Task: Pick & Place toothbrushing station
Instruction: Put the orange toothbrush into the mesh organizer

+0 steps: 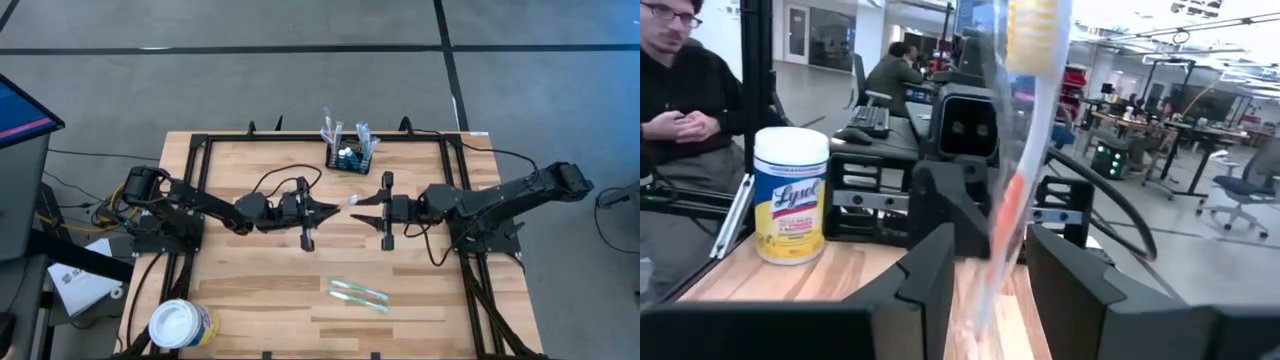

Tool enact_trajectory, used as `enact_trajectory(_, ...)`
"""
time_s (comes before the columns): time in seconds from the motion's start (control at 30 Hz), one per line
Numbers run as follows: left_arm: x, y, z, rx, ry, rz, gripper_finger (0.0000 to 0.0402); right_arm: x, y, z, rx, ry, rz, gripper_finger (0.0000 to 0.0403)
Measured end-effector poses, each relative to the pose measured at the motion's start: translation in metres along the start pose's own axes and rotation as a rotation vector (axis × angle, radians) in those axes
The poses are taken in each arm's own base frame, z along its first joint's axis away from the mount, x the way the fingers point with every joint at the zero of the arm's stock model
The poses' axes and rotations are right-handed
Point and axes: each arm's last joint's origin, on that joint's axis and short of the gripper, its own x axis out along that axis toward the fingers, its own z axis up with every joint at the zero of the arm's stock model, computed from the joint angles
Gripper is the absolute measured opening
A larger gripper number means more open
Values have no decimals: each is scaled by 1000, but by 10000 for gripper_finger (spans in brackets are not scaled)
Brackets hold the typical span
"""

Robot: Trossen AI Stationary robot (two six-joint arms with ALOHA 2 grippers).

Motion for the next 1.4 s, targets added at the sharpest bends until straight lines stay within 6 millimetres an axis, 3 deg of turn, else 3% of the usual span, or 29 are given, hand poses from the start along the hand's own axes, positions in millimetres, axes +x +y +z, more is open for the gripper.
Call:
enact_trajectory(0.23, 6, -1, 5, 25, -27, -10, 7, 0, -1, 1, 7, -14, 4, 117)
enact_trajectory(0.63, 25, -5, -13, 35, 2, -14, 8, 0, -1, 0, 5, -7, 12, 115)
enact_trajectory(0.77, 25, -5, -13, 35, 3, -14, 9, 0, -1, 0, 0, -4, 12, 91)
enact_trajectory(0.97, 25, -4, -13, 39, 3, -13, 9, 0, 0, 0, -23, -4, 19, 14)
enact_trajectory(1.4, 25, -2, -14, 34, 12, -8, 9, 0, 0, -2, -44, 12, 24, 10)
